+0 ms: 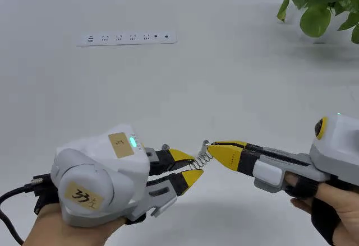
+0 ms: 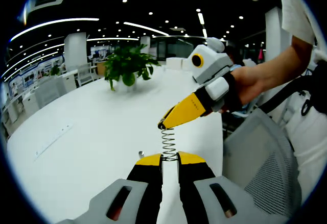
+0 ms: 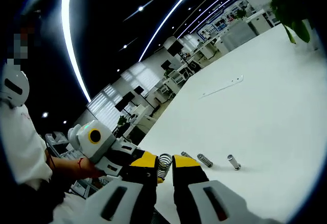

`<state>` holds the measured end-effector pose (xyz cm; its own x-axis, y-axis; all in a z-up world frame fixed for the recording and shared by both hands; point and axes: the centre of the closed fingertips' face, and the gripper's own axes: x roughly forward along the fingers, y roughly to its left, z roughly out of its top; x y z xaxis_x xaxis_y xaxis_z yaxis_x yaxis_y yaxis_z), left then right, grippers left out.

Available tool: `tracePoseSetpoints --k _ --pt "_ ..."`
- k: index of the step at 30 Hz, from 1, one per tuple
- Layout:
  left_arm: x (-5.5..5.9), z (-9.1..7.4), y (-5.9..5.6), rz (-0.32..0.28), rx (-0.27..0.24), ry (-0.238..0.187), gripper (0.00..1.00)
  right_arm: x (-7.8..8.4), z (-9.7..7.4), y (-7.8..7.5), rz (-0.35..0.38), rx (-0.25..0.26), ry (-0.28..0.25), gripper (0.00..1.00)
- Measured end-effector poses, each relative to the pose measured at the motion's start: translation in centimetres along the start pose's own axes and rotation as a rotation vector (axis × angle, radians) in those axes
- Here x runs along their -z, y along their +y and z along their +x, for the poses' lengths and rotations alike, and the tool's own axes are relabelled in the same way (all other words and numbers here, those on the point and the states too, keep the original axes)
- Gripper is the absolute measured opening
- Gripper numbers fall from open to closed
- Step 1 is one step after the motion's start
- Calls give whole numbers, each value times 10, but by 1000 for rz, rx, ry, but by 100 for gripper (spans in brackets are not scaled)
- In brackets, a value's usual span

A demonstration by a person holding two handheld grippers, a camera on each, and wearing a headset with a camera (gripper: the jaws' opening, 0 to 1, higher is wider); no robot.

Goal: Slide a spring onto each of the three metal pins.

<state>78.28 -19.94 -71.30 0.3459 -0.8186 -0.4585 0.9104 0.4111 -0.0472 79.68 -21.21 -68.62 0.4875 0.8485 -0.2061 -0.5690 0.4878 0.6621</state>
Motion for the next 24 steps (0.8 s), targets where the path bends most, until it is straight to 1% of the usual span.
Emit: tracePoseSetpoints --k 4,6,9,12,16,19,22,24 --pt "1 -1 1 -8 1 -6 11 0 1 5 -51 4 30 12" --pt "2 -1 1 -22 4 -5 11 2 2 5 -91 10 56 12" --pt "3 -1 1 -21 5 -9 11 2 2 8 -132 11 78 12" --pt "3 -1 1 -24 9 -15 11 2 1 6 -200 21 114 11" --pt "4 -1 0 -22 11 -12 11 3 3 10 -295 25 164 11" --pt "5 0 -1 -19 15 -8 13 3 4 14 -324 20 179 11" --pt "5 1 -2 -17 17 -7 13 4 4 15 -371 26 209 11" --pt "4 1 -3 -13 18 -10 12 4 5 16 -385 26 215 11"
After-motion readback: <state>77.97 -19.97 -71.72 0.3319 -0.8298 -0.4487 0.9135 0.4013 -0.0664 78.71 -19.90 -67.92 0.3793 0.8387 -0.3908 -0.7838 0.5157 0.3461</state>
